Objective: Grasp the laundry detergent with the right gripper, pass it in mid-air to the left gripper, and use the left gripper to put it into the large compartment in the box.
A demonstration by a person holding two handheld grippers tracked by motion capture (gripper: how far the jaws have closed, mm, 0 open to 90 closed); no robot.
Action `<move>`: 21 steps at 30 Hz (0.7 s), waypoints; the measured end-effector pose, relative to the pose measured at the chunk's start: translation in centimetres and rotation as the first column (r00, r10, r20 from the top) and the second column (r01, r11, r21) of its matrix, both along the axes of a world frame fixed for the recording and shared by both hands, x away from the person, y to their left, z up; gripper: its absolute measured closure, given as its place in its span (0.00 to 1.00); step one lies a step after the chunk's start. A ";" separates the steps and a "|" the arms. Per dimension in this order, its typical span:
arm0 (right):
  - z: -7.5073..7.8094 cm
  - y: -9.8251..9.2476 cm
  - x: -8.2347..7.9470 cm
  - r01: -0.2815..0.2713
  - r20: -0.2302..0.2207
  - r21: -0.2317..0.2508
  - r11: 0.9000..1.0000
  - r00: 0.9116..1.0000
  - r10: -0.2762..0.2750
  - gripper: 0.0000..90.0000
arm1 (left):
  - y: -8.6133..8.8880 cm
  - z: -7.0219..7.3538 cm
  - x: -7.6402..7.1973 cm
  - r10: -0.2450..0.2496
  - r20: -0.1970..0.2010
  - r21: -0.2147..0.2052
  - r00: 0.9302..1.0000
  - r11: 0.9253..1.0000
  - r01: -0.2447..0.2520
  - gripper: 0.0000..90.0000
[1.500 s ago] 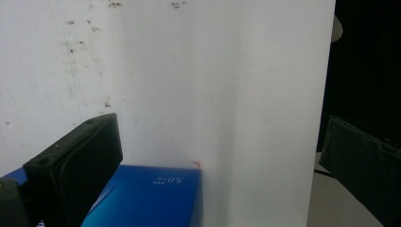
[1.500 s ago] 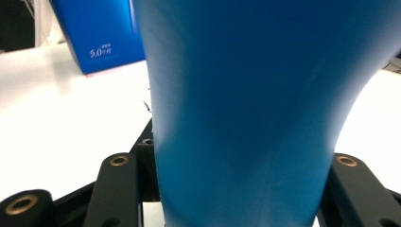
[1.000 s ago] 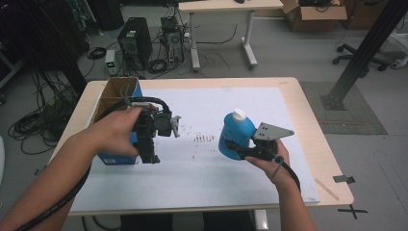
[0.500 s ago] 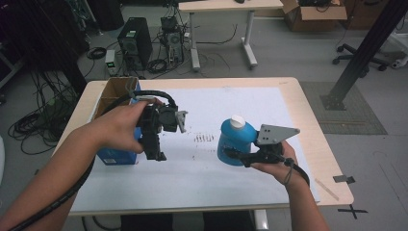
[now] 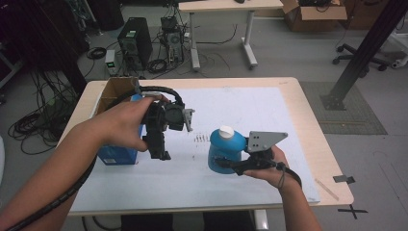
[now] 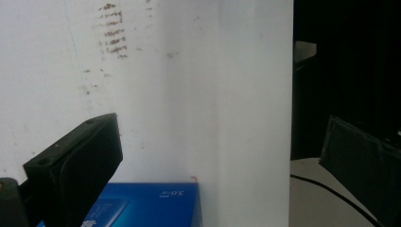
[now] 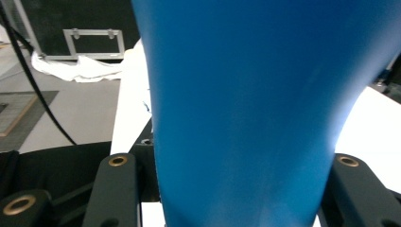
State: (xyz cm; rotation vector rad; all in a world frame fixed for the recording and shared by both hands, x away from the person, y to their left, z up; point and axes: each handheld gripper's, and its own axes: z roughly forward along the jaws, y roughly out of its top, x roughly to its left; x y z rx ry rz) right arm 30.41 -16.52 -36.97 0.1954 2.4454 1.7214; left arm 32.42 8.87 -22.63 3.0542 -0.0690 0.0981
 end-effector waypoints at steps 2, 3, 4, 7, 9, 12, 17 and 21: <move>-0.3 0.4 0.1 -0.014 -0.007 -0.002 1.000 1.000 0.014 0.51 | -0.2 -0.1 -0.1 -0.001 -0.001 0.005 1.000 1.000 0.001 0.00; -0.6 0.8 0.1 -0.028 -0.012 -0.003 1.000 1.000 0.028 0.51 | -0.3 -0.1 -0.1 -0.006 0.000 0.006 1.000 1.000 0.006 0.00; -0.8 1.0 0.1 -0.034 -0.017 -0.004 0.999 0.999 0.034 0.51 | -0.4 -0.1 -0.1 -0.008 -0.002 0.007 1.000 1.000 0.008 0.00; -1.0 1.4 0.2 -0.045 -0.023 -0.004 0.999 0.999 0.045 0.50 | -0.7 -0.3 -0.2 -0.013 -0.004 0.007 1.000 1.000 0.013 0.00; -1.3 2.0 0.3 -0.058 -0.031 -0.006 0.998 0.998 0.057 0.51 | -1.0 -0.4 -0.3 -0.018 -0.004 0.010 1.000 1.000 0.018 0.00; -1.6 2.5 0.5 -0.067 -0.037 -0.009 0.998 0.997 0.067 0.50 | -1.2 -0.4 -0.3 -0.023 -0.003 0.007 1.000 1.000 0.023 0.00; -2.1 3.2 0.7 -0.080 -0.053 -0.009 0.997 0.995 0.079 0.50 | -1.4 -0.5 -0.4 -0.024 -0.006 0.004 1.000 1.000 0.024 0.00; -2.7 4.4 1.1 -0.096 -0.063 -0.014 0.995 0.994 0.095 0.50 | -1.7 -0.8 -0.4 -0.032 -0.008 0.007 0.999 0.999 0.032 0.00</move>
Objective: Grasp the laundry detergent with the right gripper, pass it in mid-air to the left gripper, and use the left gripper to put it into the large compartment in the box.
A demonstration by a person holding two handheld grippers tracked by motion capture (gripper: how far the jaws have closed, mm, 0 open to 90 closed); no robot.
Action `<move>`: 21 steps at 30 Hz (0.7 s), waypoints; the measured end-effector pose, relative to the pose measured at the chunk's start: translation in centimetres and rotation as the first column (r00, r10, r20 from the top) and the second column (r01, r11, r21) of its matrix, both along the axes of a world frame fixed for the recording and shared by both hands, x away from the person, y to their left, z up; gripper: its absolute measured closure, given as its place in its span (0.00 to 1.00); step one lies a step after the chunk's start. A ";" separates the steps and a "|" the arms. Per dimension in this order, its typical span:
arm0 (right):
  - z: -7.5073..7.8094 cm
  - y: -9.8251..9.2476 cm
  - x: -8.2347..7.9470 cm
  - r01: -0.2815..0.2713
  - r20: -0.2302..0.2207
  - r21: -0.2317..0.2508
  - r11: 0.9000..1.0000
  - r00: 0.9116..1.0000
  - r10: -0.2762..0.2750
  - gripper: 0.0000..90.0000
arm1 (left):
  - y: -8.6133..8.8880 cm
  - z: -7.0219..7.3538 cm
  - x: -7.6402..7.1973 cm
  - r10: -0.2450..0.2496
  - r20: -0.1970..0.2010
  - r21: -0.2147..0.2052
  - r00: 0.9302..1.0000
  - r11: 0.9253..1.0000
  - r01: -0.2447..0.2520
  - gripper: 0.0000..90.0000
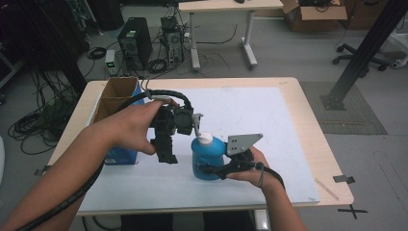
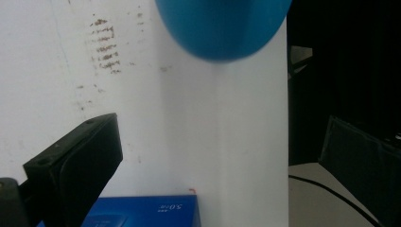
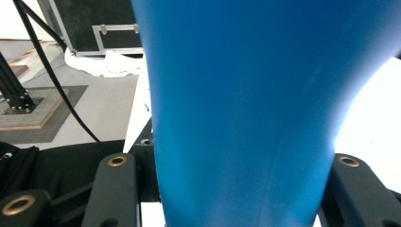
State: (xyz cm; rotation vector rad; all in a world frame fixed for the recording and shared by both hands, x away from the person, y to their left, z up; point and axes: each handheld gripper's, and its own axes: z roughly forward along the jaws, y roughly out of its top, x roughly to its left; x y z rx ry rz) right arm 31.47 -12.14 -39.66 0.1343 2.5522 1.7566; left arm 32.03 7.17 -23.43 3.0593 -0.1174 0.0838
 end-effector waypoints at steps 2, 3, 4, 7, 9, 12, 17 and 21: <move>-0.1 0.2 0.0 -0.002 -0.002 -0.002 1.000 1.000 0.002 0.50 | 0.0 -0.1 0.0 0.000 -0.002 0.000 1.000 1.000 0.000 0.00; -0.2 0.7 0.1 -0.009 -0.005 -0.003 1.000 1.000 0.009 0.50 | -0.1 -0.2 -0.1 0.002 -0.004 0.003 1.000 1.000 -0.002 0.00; -0.2 0.9 0.1 -0.011 -0.004 -0.005 1.000 1.000 0.010 0.50 | -0.1 -0.2 0.0 -0.002 -0.002 0.004 1.000 1.000 0.002 0.00; -0.3 1.5 0.2 -0.020 -0.005 -0.005 1.000 1.000 0.020 0.50 | -0.2 -0.3 -0.2 0.002 -0.005 0.002 1.000 1.000 -0.002 0.00; -0.2 1.7 0.3 -0.022 -0.006 -0.006 1.000 1.000 0.022 0.50 | -0.2 -0.2 -0.2 -0.005 -0.002 0.001 1.000 1.000 0.005 0.00; -0.2 2.2 0.4 -0.029 -0.004 -0.005 1.000 1.000 0.029 0.50 | -0.3 -0.3 -0.2 -0.002 -0.001 -0.001 1.000 1.000 0.002 0.00; -0.1 3.1 0.5 -0.034 -0.006 -0.009 0.999 0.999 0.034 0.50 | -0.4 -0.4 -0.2 -0.003 -0.004 -0.004 1.000 1.000 0.003 0.00; -0.2 3.8 0.7 -0.036 -0.009 -0.008 0.999 0.999 0.035 0.50 | -0.3 -0.6 0.0 -0.001 -0.006 -0.008 1.000 1.000 0.001 0.00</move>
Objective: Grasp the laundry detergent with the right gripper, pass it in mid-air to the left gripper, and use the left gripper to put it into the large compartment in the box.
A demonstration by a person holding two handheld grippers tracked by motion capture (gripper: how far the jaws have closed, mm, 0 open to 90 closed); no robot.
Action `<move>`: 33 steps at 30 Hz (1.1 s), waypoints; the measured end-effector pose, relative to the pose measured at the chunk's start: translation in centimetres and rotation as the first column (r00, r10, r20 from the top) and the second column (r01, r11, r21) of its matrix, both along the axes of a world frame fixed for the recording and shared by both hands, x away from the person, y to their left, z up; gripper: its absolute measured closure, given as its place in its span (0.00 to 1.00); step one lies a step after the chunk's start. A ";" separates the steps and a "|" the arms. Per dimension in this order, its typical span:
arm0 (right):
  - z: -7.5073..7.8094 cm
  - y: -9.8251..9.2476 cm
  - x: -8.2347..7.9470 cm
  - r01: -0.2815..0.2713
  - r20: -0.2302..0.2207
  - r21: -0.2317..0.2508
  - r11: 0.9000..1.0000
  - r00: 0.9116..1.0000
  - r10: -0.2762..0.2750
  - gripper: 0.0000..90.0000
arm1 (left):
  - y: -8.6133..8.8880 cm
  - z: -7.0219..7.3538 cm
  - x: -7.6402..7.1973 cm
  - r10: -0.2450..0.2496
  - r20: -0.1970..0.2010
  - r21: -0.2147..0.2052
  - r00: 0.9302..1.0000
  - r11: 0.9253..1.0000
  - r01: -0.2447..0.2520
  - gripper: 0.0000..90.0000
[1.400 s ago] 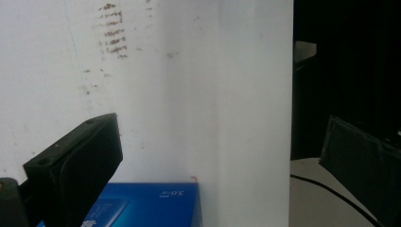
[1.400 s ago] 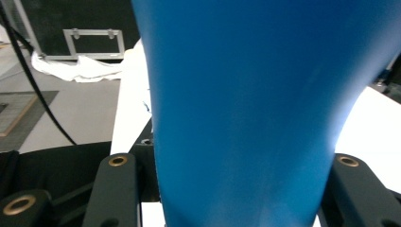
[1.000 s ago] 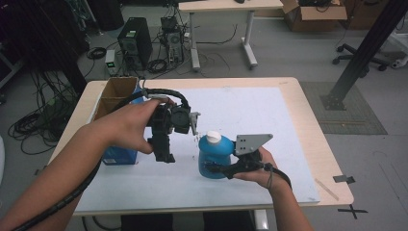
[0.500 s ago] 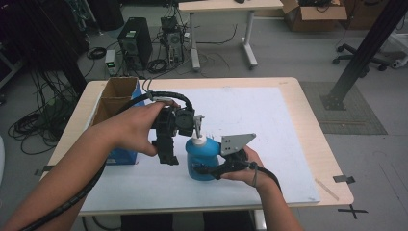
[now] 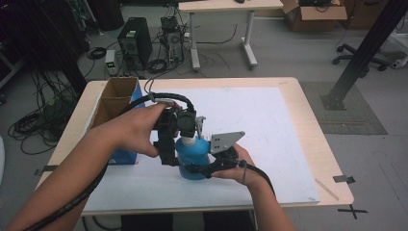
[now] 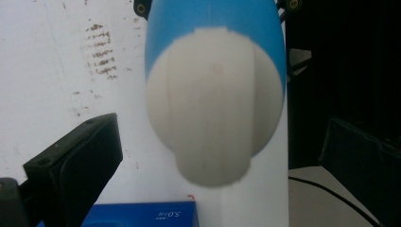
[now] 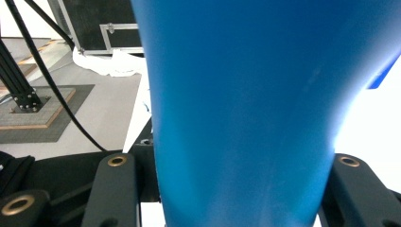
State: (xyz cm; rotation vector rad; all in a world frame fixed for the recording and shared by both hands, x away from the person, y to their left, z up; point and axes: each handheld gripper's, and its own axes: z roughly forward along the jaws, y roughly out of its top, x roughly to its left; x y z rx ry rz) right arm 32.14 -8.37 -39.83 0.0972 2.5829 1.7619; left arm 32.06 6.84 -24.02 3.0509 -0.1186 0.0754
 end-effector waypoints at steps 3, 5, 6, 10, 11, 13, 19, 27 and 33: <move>0.0 0.3 0.0 -0.003 0.000 -0.001 1.000 1.000 0.003 0.50 | 0.1 -0.1 0.0 0.005 -0.001 0.002 1.000 1.000 -0.005 0.00; -0.1 0.6 0.1 -0.009 0.001 -0.001 1.000 1.000 0.009 0.50 | 0.1 -0.1 0.1 0.002 0.001 0.000 1.000 1.000 -0.002 0.00; -0.1 0.8 0.1 -0.013 -0.002 -0.001 1.000 1.000 0.013 0.50 | 0.1 -0.2 0.1 0.002 0.000 0.001 1.000 1.000 -0.002 0.00; -0.2 1.2 0.2 -0.016 -0.001 -0.001 1.000 1.000 0.016 0.50 | 0.2 -0.4 0.1 0.000 0.001 0.007 1.000 1.000 0.000 0.00; -0.2 1.4 0.2 -0.016 -0.001 -0.001 1.000 1.000 0.016 0.50 | 0.2 -0.4 0.1 -0.002 0.001 0.009 1.000 1.000 0.002 0.00; -0.2 1.5 0.2 -0.021 -0.002 0.000 1.000 1.000 0.021 0.50 | 0.2 -0.6 0.1 0.000 -0.001 0.011 1.000 1.000 0.000 0.00; 0.0 1.9 0.1 -0.023 0.003 0.002 1.000 1.000 0.023 0.50 | 0.0 -1.0 0.0 -0.008 0.004 0.010 1.000 1.000 0.008 0.00; 0.3 2.2 0.0 -0.024 0.011 0.005 1.000 1.000 0.024 0.50 | -0.2 -1.2 -0.1 -0.010 0.007 0.017 1.000 1.000 0.010 0.00; 0.4 2.3 -0.1 -0.028 0.014 0.008 1.000 1.000 0.028 0.50 | -0.2 -1.3 -0.3 -0.011 0.012 0.024 1.000 1.000 0.011 0.01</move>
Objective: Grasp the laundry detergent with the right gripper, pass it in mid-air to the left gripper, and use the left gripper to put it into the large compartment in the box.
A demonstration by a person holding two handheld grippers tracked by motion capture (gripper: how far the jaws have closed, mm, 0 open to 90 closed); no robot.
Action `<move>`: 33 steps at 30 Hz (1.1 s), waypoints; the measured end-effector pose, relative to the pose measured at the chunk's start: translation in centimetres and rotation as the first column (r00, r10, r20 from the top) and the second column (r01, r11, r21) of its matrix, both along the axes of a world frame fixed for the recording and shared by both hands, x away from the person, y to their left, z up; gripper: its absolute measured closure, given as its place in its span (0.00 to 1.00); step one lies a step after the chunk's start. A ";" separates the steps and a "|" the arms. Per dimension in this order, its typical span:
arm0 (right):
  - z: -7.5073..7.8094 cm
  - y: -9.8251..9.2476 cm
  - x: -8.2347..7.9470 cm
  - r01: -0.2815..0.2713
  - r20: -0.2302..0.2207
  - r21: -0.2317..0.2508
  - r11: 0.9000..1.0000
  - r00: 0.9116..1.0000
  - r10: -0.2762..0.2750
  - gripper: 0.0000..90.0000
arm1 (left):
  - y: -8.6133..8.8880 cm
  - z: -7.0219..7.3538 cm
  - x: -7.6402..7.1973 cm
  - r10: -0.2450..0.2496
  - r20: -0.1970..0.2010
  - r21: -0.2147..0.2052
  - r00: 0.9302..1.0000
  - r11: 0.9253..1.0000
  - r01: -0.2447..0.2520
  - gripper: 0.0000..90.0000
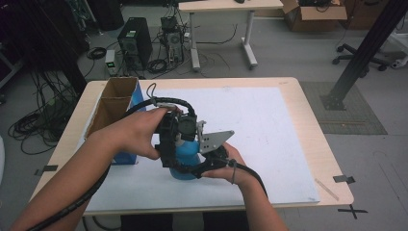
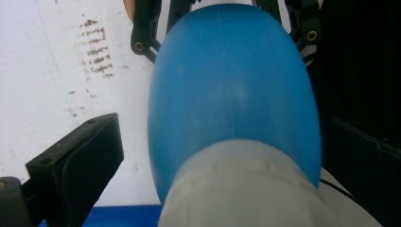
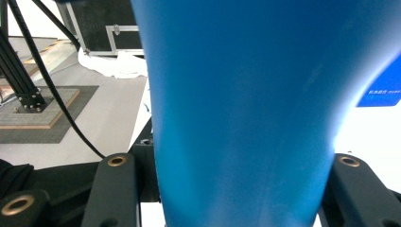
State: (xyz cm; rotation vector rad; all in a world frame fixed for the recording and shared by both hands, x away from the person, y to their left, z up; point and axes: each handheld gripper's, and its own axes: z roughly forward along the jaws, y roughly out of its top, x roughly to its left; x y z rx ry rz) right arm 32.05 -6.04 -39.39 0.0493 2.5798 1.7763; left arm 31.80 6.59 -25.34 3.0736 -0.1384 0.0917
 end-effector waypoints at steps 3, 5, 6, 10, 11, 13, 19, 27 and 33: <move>0.0 0.1 0.0 -0.001 -0.002 0.000 1.000 1.000 0.001 0.50 | -0.1 0.1 -0.1 -0.006 0.006 0.001 1.000 1.000 0.006 0.02; 0.0 0.1 0.0 -0.001 -0.003 -0.001 1.000 1.000 0.001 0.50 | -0.2 0.1 -0.1 -0.006 0.006 0.005 1.000 1.000 0.006 0.03; 0.0 0.1 -0.1 -0.002 -0.002 0.000 1.000 1.000 0.002 0.50 | -0.2 0.1 -0.2 -0.007 0.006 0.006 1.000 1.000 0.007 0.03; 0.1 0.1 -0.1 -0.003 -0.001 0.004 1.000 1.000 0.003 0.50 | -0.4 -0.1 -0.2 -0.008 0.007 0.011 1.000 1.000 0.008 0.05; 0.1 0.1 -0.1 -0.003 -0.001 0.004 1.000 1.000 0.003 0.50 | -0.4 -0.1 -0.2 -0.008 0.007 0.011 1.000 1.000 0.008 0.05; 0.1 0.1 -0.1 -0.001 0.001 0.001 1.000 1.000 0.001 0.50 | -0.5 -0.1 -0.2 -0.009 0.008 0.012 1.000 1.000 0.009 0.06; 0.1 0.1 -0.2 0.000 -0.004 0.004 1.000 1.000 0.000 0.50 | -0.6 -0.1 -0.2 -0.013 0.013 0.017 1.000 1.000 0.013 0.09; 0.2 0.0 -0.2 0.002 -0.004 0.008 1.000 1.000 -0.002 0.50 | -0.8 0.1 -0.5 -0.025 0.028 0.018 0.999 1.000 0.024 0.16; 0.2 0.0 -0.2 0.004 -0.002 0.008 1.000 1.000 -0.004 0.50 | -1.0 0.1 -0.5 -0.023 0.039 0.029 0.999 0.999 0.022 0.18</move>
